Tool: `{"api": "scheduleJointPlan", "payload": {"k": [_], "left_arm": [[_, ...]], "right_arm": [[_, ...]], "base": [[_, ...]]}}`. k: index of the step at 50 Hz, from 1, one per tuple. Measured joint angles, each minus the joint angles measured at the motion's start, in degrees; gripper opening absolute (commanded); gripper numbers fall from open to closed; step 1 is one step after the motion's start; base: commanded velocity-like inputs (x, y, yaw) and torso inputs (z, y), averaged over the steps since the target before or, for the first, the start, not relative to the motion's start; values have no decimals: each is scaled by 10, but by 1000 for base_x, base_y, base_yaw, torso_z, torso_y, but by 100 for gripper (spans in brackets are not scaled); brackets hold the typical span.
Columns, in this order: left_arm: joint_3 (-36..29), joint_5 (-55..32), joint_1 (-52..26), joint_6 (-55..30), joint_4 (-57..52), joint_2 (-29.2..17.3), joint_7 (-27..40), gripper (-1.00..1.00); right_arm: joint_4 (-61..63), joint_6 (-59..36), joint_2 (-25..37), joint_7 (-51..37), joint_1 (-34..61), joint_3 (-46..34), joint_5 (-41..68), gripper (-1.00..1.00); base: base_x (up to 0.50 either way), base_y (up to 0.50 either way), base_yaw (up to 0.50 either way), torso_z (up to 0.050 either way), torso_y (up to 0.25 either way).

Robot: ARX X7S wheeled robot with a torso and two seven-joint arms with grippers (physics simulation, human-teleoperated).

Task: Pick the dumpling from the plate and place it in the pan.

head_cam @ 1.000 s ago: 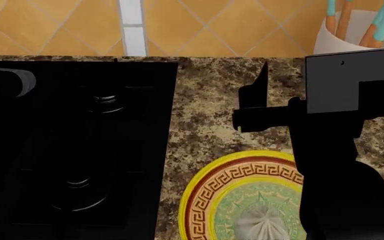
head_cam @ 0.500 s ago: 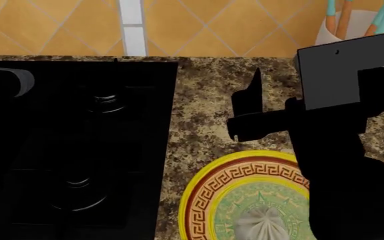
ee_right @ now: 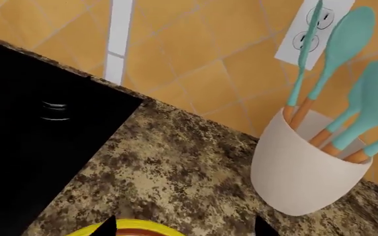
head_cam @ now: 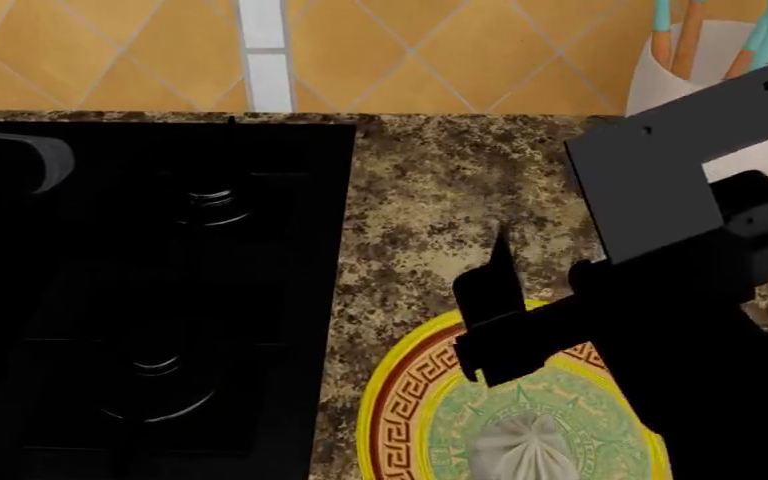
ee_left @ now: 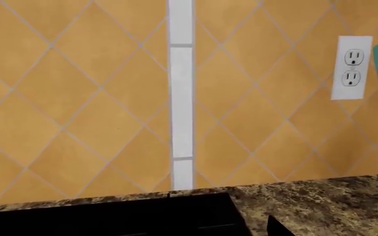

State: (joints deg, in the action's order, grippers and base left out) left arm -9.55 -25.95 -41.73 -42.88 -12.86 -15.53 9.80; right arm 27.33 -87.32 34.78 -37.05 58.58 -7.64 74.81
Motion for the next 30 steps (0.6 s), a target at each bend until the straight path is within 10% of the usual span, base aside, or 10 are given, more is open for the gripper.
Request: {"api": "scheduleJointPlan", "payload": {"k": [30], "left_arm": [[-15,-3,-8,5,10,5,4,100]], "right_arm": [[10,28,105,-153,3,-86,302,100]], "base": [[0,0,0,0,0]]}}
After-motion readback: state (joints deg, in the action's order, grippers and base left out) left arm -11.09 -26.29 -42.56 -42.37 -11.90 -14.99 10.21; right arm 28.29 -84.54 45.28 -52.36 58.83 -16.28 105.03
